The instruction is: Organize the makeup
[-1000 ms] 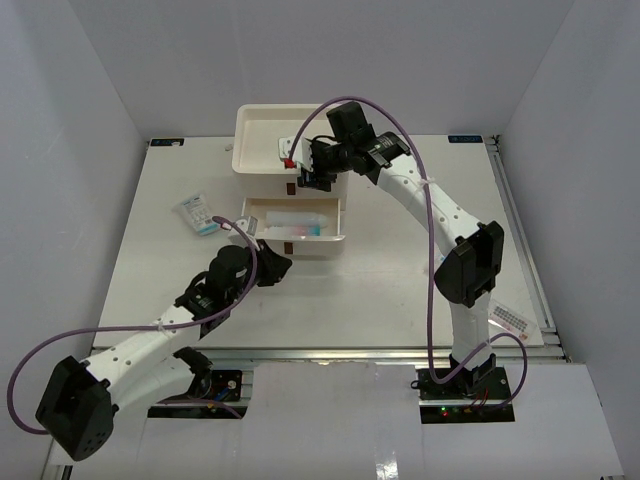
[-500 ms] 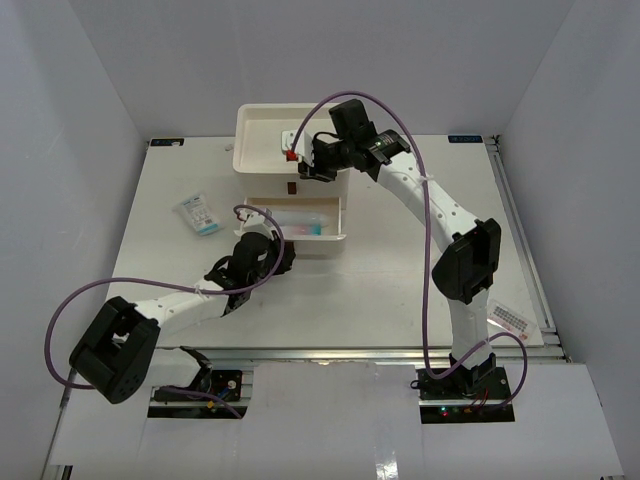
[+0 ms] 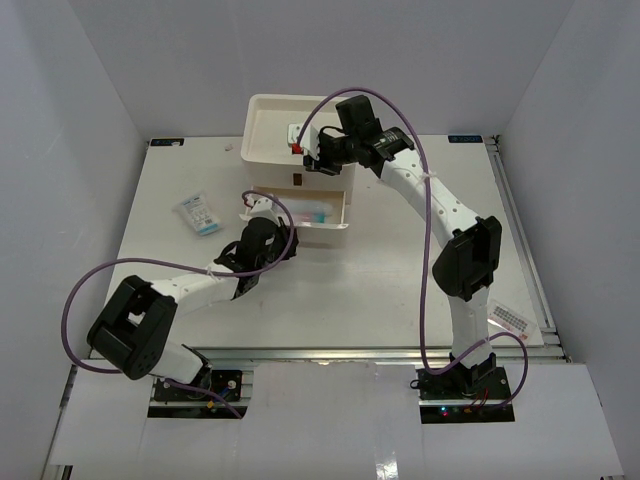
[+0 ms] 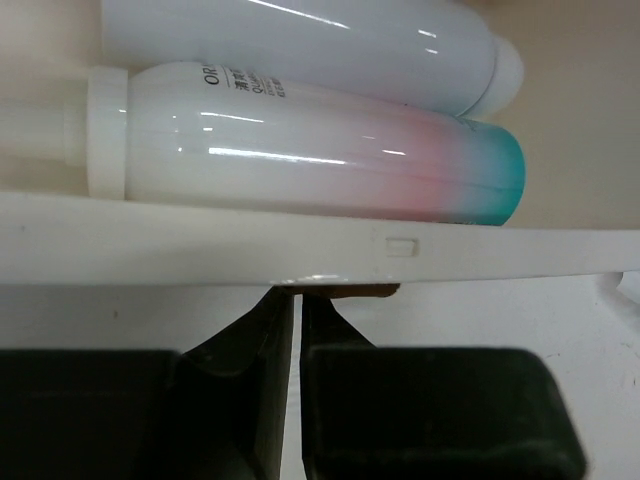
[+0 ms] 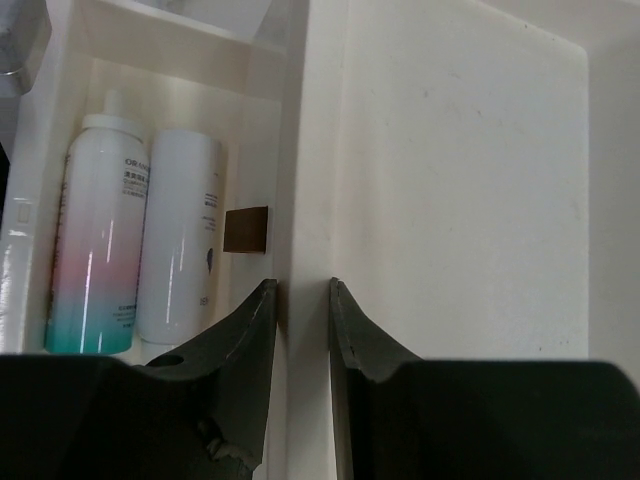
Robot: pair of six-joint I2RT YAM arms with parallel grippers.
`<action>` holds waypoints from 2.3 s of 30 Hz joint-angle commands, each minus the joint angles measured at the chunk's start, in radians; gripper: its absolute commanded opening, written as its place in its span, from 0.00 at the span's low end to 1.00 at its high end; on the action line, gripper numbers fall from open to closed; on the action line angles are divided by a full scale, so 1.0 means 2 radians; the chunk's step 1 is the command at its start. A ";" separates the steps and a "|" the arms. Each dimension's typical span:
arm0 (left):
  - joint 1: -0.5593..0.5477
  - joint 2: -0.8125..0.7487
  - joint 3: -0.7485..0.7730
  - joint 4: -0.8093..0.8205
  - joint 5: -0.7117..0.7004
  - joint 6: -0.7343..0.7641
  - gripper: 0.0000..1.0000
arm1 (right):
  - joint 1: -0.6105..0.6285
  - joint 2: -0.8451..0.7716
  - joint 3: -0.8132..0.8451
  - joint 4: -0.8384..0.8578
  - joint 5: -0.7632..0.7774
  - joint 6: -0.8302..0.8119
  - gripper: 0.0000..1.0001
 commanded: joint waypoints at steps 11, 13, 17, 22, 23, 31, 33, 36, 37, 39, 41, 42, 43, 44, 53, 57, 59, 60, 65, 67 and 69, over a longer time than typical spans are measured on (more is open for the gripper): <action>0.020 0.071 0.102 0.177 -0.024 0.039 0.20 | 0.011 0.026 0.042 -0.042 -0.054 0.035 0.20; 0.023 0.090 0.111 0.181 -0.024 0.038 0.21 | 0.011 0.023 0.041 -0.041 -0.054 0.036 0.20; 0.034 0.109 0.125 0.189 -0.015 0.031 0.21 | 0.007 0.020 0.037 -0.036 -0.061 0.047 0.20; 0.040 0.115 0.130 0.204 -0.008 0.027 0.21 | 0.004 0.019 0.038 -0.023 -0.063 0.065 0.22; 0.041 0.116 0.130 0.206 -0.006 0.027 0.21 | 0.004 0.018 0.039 -0.022 -0.063 0.068 0.22; 0.041 0.083 0.098 0.235 0.002 0.027 0.26 | -0.004 0.014 0.037 -0.011 -0.062 0.089 0.24; 0.041 0.067 0.085 0.238 0.003 0.027 0.29 | -0.007 0.014 0.036 -0.009 -0.061 0.094 0.24; 0.041 0.027 0.057 0.245 0.006 0.025 0.33 | -0.009 0.012 0.036 -0.006 -0.059 0.098 0.25; 0.041 0.017 0.043 0.247 0.008 0.024 0.33 | -0.010 0.011 0.035 -0.005 -0.059 0.098 0.25; 0.041 -0.003 0.020 0.253 0.011 0.020 0.32 | -0.011 0.011 0.034 -0.005 -0.061 0.099 0.25; 0.041 -0.023 -0.001 0.257 0.016 0.016 0.29 | -0.011 0.010 0.033 -0.005 -0.063 0.099 0.25; 0.041 -0.027 -0.006 0.254 0.017 0.013 0.27 | -0.011 0.010 0.032 -0.005 -0.064 0.099 0.25; 0.041 -0.030 -0.010 0.251 0.018 0.010 0.25 | -0.012 0.011 0.031 -0.005 -0.064 0.099 0.25; 0.041 -0.029 -0.012 0.248 0.018 0.007 0.22 | -0.012 0.011 0.030 -0.004 -0.064 0.099 0.25; 0.042 0.069 0.021 0.231 0.046 -0.016 0.08 | -0.012 0.005 0.025 -0.003 -0.067 0.100 0.25; 0.044 0.107 0.050 0.229 0.046 -0.012 0.07 | -0.013 0.001 0.018 -0.003 -0.067 0.097 0.25; 0.047 0.128 0.061 0.229 0.045 -0.011 0.07 | -0.013 0.001 0.017 -0.003 -0.069 0.097 0.25; 0.048 0.135 0.072 0.230 0.044 -0.009 0.07 | -0.013 0.001 0.017 -0.003 -0.071 0.097 0.25; 0.058 0.156 0.099 0.238 0.048 -0.010 0.08 | -0.013 0.003 0.014 -0.003 -0.072 0.096 0.25; 0.059 0.155 0.100 0.244 0.047 -0.010 0.08 | -0.013 0.004 0.014 -0.003 -0.071 0.094 0.25; 0.059 0.153 0.097 0.248 0.046 -0.008 0.09 | -0.014 0.004 0.016 -0.003 -0.072 0.094 0.25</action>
